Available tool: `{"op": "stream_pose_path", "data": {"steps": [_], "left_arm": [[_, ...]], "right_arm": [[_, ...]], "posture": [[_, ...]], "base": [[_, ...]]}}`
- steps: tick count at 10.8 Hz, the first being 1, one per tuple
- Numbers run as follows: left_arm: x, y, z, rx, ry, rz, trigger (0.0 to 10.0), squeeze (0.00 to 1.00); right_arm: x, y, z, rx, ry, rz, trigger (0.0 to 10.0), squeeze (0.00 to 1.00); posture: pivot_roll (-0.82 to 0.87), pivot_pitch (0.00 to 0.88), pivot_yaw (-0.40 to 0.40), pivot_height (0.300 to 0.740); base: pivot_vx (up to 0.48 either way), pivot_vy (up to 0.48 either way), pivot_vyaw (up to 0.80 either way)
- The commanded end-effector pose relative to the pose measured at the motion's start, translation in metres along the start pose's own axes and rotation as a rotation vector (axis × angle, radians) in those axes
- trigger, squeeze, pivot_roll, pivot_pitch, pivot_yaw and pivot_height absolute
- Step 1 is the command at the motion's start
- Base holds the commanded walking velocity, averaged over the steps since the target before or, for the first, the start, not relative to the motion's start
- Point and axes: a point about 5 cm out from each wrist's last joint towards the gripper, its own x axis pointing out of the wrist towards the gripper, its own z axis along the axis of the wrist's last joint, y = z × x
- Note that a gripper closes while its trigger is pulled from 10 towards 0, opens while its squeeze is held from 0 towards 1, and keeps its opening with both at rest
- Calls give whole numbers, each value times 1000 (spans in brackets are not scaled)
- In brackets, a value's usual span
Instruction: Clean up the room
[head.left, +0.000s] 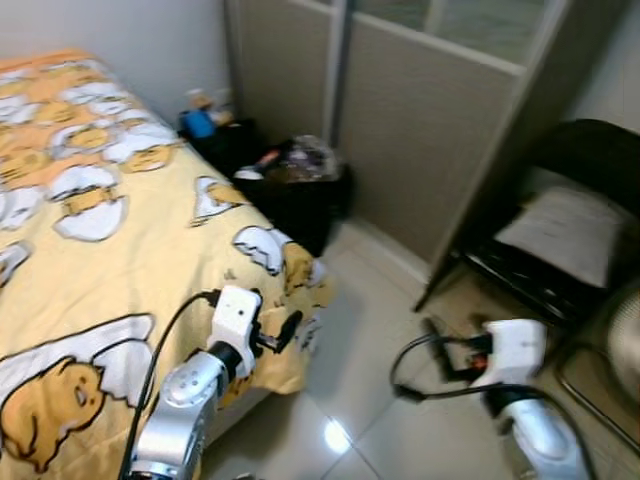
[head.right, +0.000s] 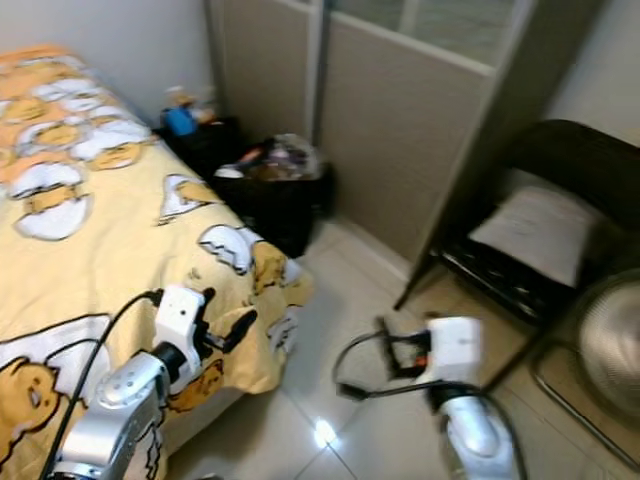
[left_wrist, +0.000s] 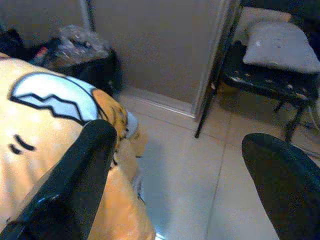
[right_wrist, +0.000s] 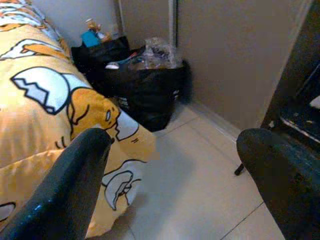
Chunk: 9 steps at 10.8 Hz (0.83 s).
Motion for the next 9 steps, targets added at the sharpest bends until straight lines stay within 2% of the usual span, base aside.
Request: {"op": "stream_pose_path", "data": {"steps": [1, 3, 6, 7, 9], "left_arm": [[4, 1, -7, 5, 18, 1, 10000, 0], [9, 6, -23, 6, 37, 23, 10000, 0], [18, 11, -37, -6, 65, 54, 10000, 0], [23, 10, -35, 5, 60, 51, 10000, 0], [34, 3, 7, 44, -75, 26, 10000, 0]], "right_arm": [[1, -4, 6, -1, -17, -10, 10000, 0], [6, -16, 9, 3, -12, -98, 10000, 0], [7, -21, 7, 7, 1, -115, 10000, 0], [5, -22, 5, 15, 6, -127, 10000, 0], [6, -19, 5, 25, 5, -129, 10000, 0]], "posture": [[-132, 0, -19, 740], [-145, 0, -12, 740], [-166, 0, -3, 740], [-171, 0, -1, 740], [-184, 0, 10, 740]], "base": [[0, 0, 0], [0, 0, 0], [0, 0, -775], [0, 0, -800], [0, -456, -800]]}}
